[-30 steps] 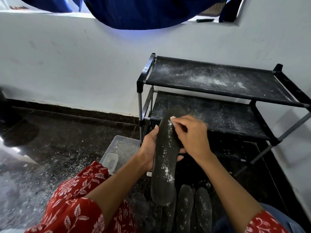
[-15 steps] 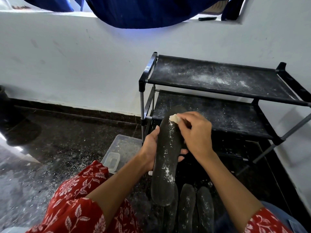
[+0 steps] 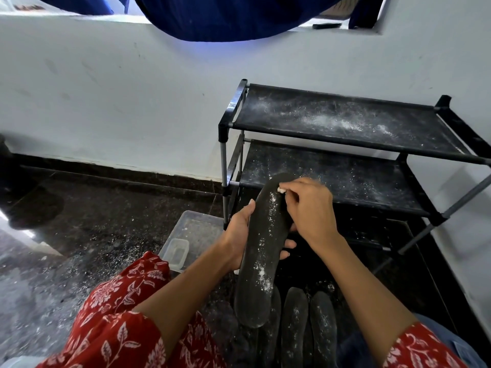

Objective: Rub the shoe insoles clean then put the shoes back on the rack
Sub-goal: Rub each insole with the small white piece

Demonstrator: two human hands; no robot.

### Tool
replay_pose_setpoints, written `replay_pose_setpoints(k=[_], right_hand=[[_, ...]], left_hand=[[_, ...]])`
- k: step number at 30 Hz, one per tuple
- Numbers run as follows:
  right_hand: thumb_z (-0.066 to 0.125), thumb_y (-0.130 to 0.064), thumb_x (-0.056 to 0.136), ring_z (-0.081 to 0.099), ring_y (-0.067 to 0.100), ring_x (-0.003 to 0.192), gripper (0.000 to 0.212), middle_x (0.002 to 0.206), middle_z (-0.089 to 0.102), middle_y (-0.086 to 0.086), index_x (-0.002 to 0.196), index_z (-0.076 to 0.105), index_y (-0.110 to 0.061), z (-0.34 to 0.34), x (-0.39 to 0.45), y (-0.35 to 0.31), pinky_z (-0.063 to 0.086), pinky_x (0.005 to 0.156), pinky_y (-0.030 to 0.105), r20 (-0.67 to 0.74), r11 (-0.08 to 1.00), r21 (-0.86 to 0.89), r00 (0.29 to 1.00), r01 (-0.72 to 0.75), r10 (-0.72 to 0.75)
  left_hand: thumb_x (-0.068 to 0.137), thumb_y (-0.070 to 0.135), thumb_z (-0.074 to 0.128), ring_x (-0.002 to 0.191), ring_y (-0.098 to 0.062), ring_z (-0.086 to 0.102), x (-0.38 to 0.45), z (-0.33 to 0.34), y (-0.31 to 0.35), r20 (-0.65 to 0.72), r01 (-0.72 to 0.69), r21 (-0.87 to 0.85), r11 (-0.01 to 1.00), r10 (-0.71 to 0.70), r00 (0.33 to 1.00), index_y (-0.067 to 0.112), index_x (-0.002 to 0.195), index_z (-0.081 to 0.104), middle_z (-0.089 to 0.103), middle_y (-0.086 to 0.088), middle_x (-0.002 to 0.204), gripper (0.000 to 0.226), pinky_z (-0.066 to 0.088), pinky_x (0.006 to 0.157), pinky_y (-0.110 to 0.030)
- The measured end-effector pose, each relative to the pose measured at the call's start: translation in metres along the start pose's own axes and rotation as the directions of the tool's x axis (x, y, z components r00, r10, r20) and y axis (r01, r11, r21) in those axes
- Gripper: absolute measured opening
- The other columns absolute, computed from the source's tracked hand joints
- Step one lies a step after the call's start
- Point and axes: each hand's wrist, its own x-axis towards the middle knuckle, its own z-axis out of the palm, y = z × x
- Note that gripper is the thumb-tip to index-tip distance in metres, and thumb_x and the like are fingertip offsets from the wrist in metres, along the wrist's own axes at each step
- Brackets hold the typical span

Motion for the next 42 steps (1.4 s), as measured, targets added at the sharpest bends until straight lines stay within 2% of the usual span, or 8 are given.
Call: replay_pose_setpoints(k=[3, 7, 14, 19, 24, 29, 34, 42], right_hand=[[0.066, -0.001, 0.079, 0.065, 0.009, 0.078, 0.017, 0.088, 0.072, 0.001, 0.09, 0.075, -0.011, -0.002, 0.0, -0.006, 0.047, 0.079, 0.014, 0.017, 0.984, 0.176, 0.999, -0.037, 0.034], [0.065, 0.0, 0.081, 0.066, 0.013, 0.082, 0.017, 0.094, 0.071, 0.006, 0.094, 0.074, -0.006, -0.009, 0.006, 0.005, 0.052, 0.081, 0.024, -0.163, 0.979, 0.178, 0.978, -0.103, 0.133], [0.064, -0.004, 0.083, 0.064, 0.015, 0.088, 0.016, 0.095, 0.071, 0.004, 0.096, 0.074, -0.008, 0.003, -0.004, -0.011, 0.05, 0.089, 0.031, 0.123, 0.988, 0.146, 0.991, 0.043, -0.061], [0.064, -0.001, 0.082, 0.064, 0.017, 0.087, 0.016, 0.093, 0.071, 0.005, 0.093, 0.074, -0.007, -0.002, 0.0, -0.003, 0.049, 0.086, 0.027, -0.075, 0.994, 0.109, 0.997, 0.01, -0.002], [0.066, -0.003, 0.08, 0.065, 0.015, 0.085, 0.016, 0.09, 0.072, 0.001, 0.089, 0.075, -0.011, 0.004, -0.007, -0.014, 0.051, 0.086, 0.031, 0.172, 0.983, 0.142, 0.975, 0.116, -0.139], [0.066, -0.005, 0.079, 0.066, 0.016, 0.079, 0.015, 0.088, 0.072, 0.0, 0.088, 0.075, -0.013, -0.002, -0.005, -0.007, 0.055, 0.072, 0.029, -0.062, 0.998, 0.034, 0.997, 0.055, -0.053], [0.063, -0.01, 0.077, 0.067, 0.012, 0.079, 0.016, 0.086, 0.072, -0.005, 0.084, 0.076, -0.017, 0.004, -0.011, -0.018, 0.055, 0.075, 0.033, 0.138, 0.982, 0.13, 0.978, 0.139, -0.157], [0.064, 0.0, 0.082, 0.065, 0.022, 0.088, 0.015, 0.097, 0.069, 0.009, 0.092, 0.074, -0.006, -0.003, -0.001, 0.003, 0.054, 0.08, 0.035, -0.142, 0.997, 0.083, 0.99, -0.005, 0.017]], left_hand=[[0.095, 0.059, 0.017, 0.071, -0.033, 0.067, -0.001, 0.001, 0.0, -0.03, -0.008, 0.004, 1.0, 0.008, 1.0, -0.004, 0.107, 0.061, 0.069, -0.023, 0.09, 0.078, 0.055, 0.061, -0.037], [0.094, 0.061, 0.012, 0.078, -0.032, 0.063, -0.001, 0.0, -0.002, 0.025, -0.003, 0.02, 1.0, 0.003, 1.0, -0.003, 0.123, 0.055, 0.062, -0.022, 0.114, 0.082, 0.054, 0.065, -0.037], [0.094, 0.061, 0.021, 0.069, -0.034, 0.065, 0.001, -0.001, -0.002, -0.026, 0.002, -0.006, 1.0, -0.002, 1.0, -0.004, 0.107, 0.06, 0.065, -0.027, 0.085, 0.077, 0.055, 0.06, -0.038], [0.095, 0.059, 0.016, 0.071, -0.033, 0.064, -0.003, 0.0, -0.002, 0.009, -0.013, -0.021, 1.0, 0.014, 1.0, -0.003, 0.104, 0.063, 0.068, -0.022, 0.091, 0.078, 0.054, 0.061, -0.037], [0.094, 0.06, 0.021, 0.069, -0.035, 0.066, -0.003, -0.004, 0.0, -0.068, -0.003, -0.026, 1.0, 0.001, 0.998, -0.001, 0.104, 0.062, 0.066, -0.026, 0.083, 0.074, 0.055, 0.06, -0.039], [0.095, 0.058, 0.017, 0.068, -0.033, 0.067, -0.005, -0.002, 0.002, -0.047, -0.027, -0.047, 0.999, 0.025, 0.999, -0.004, 0.099, 0.064, 0.068, -0.024, 0.086, 0.078, 0.056, 0.06, -0.038], [0.095, 0.058, 0.023, 0.067, -0.034, 0.068, -0.006, -0.002, 0.003, -0.091, -0.036, -0.049, 0.998, 0.032, 0.995, 0.005, 0.101, 0.064, 0.069, -0.021, 0.08, 0.067, 0.056, 0.057, -0.041], [0.095, 0.059, 0.011, 0.076, -0.033, 0.064, -0.005, -0.002, 0.003, -0.009, -0.055, -0.025, 0.998, 0.054, 0.998, -0.001, 0.114, 0.061, 0.066, -0.022, 0.104, 0.08, 0.054, 0.065, -0.037]])
